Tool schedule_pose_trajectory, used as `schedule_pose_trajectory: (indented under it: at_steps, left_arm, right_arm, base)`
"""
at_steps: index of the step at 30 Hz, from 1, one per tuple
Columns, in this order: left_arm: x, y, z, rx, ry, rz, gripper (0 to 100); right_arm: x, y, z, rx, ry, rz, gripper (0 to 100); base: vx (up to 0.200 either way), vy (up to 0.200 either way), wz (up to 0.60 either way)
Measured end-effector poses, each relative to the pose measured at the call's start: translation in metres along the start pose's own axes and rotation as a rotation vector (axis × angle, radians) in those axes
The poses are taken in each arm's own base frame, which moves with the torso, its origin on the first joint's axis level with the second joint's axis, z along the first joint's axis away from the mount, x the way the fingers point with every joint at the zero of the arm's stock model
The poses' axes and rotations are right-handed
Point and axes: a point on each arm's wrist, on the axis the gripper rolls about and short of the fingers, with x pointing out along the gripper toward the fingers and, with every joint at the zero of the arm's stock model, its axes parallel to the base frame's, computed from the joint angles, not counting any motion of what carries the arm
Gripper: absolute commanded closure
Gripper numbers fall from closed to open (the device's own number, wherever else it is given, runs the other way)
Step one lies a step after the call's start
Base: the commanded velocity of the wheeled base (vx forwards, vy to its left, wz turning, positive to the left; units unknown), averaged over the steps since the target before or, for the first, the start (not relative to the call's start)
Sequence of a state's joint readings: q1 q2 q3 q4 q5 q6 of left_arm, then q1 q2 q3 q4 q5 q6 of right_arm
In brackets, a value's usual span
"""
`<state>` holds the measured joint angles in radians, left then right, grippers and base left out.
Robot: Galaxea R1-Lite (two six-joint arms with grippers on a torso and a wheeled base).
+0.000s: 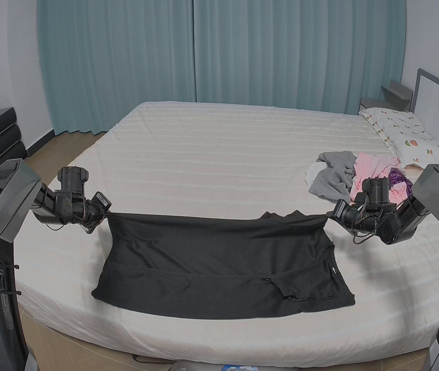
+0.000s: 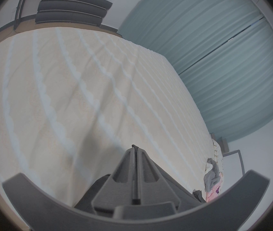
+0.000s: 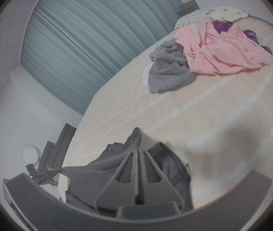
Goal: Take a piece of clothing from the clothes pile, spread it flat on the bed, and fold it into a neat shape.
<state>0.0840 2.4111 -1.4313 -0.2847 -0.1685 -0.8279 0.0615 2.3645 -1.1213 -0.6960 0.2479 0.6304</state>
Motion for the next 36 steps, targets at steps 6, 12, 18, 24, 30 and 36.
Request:
schedule_pose_trajectory:
  at_steps: [6,12,18,24,30,36]
  left_arm:
    - [-0.017,0.006,-0.008,0.018,0.034,0.021,100]
    - [-0.031,0.012,-0.018,0.033,0.063,0.019,100]
    - [-0.043,0.023,-0.026,0.060,0.069,0.023,100]
    - [-0.050,0.032,-0.034,0.077,0.088,0.044,100]
    - [-0.052,0.041,-0.043,0.087,0.118,0.072,100]
    - [-0.054,0.049,-0.051,0.102,0.140,0.091,100]
  right_arm:
    - [-0.020,-0.006,-0.008,0.017,0.053,0.003,100]
    - [-0.037,-0.012,-0.015,0.026,0.068,0.012,100]
    - [-0.051,-0.018,-0.024,0.027,0.068,0.031,100]
    - [-0.061,-0.022,-0.033,0.017,0.098,0.019,100]
    - [-0.066,-0.028,-0.045,-0.035,0.136,0.000,100]
    - [-0.067,-0.034,-0.057,-0.069,0.177,-0.021,100]
  base:
    - [0.000,0.000,0.00]
    - [0.000,0.000,0.00]
    - [0.000,0.000,0.00]
    - [0.000,0.000,0.00]
    - [0.000,0.000,0.00]
    - [0.000,0.000,0.00]
